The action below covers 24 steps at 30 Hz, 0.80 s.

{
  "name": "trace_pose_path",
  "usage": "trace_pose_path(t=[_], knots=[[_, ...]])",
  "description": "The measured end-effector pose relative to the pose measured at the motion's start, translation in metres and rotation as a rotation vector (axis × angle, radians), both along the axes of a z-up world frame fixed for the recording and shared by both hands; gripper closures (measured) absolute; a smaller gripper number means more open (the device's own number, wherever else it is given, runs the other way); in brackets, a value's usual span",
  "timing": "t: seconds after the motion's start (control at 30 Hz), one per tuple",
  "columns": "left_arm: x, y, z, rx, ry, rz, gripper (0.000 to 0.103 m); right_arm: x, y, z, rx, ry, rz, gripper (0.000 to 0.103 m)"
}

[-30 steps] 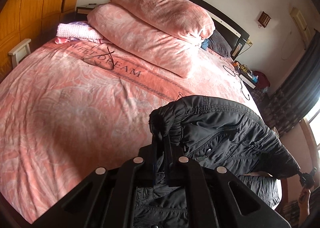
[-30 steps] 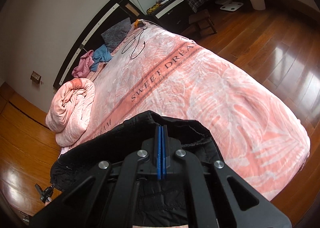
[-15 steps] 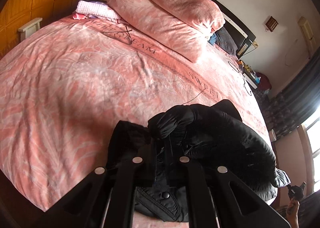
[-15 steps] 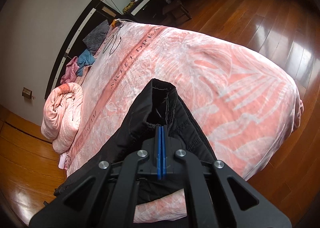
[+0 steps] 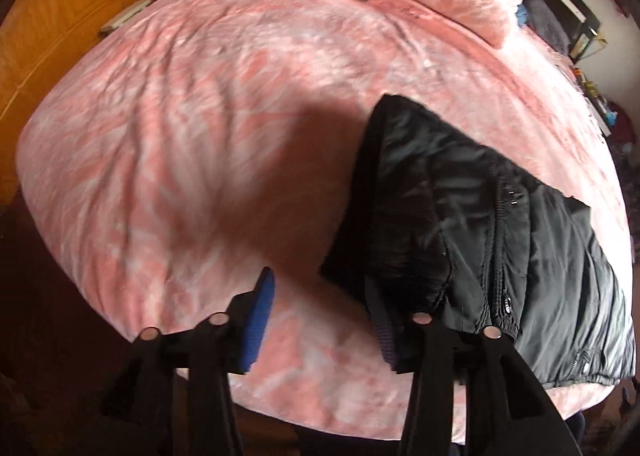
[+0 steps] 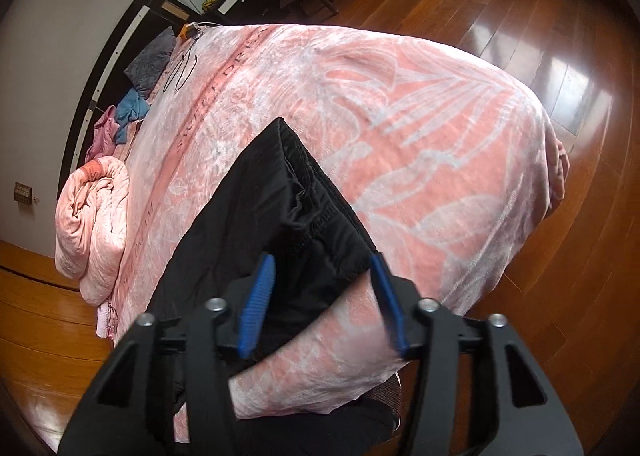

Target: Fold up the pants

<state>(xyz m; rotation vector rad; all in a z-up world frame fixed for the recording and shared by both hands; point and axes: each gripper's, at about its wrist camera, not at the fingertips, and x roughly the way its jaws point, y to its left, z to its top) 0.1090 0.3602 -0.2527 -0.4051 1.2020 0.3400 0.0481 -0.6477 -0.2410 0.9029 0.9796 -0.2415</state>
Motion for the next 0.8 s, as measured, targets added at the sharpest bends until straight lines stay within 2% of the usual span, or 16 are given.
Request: trace_pose_path(t=[0.1,0.13,0.2,0.27,0.33,0.4,0.47,0.5,0.53,0.67,0.8], knots=[[-0.02,0.015,-0.006,-0.028,0.004,0.083,0.046,-0.013,0.008,-0.003,0.034,-0.009,0.006,0.04],[-0.028,0.019,-0.004,-0.063,-0.025,0.113,0.044,-0.018,0.011,-0.003,0.047,-0.02,0.005,0.04],[-0.041,0.02,0.004,-0.155,-0.12,0.144,0.031,-0.027,0.02,-0.004,0.088,-0.049,0.007,0.04],[-0.044,0.014,0.01,-0.222,-0.2,0.133,0.021,-0.034,0.03,-0.008,0.137,-0.074,0.004,0.04],[-0.037,0.006,0.007,-0.236,-0.193,0.107,0.02,-0.036,0.042,-0.009,0.159,-0.081,0.007,0.04],[-0.025,0.0,-0.006,-0.237,-0.138,0.093,0.02,-0.034,0.053,-0.013,0.177,-0.08,0.018,0.039],[-0.011,-0.004,-0.019,-0.246,-0.095,0.086,0.025,-0.031,0.059,-0.016,0.198,-0.085,0.011,0.036],[-0.007,-0.005,-0.023,-0.262,-0.092,0.079,0.044,-0.029,0.061,-0.016,0.207,-0.089,0.007,0.036],[-0.001,-0.008,-0.024,-0.293,-0.089,0.057,0.07,-0.028,0.062,-0.016,0.207,-0.09,-0.002,0.035],[0.015,-0.023,-0.015,-0.187,-0.064,-0.007,0.079,-0.021,0.056,-0.005,0.201,-0.12,-0.043,0.029],[0.021,-0.015,-0.007,-0.199,-0.09,0.014,0.082,-0.016,0.039,-0.003,0.21,-0.149,-0.11,0.029]])
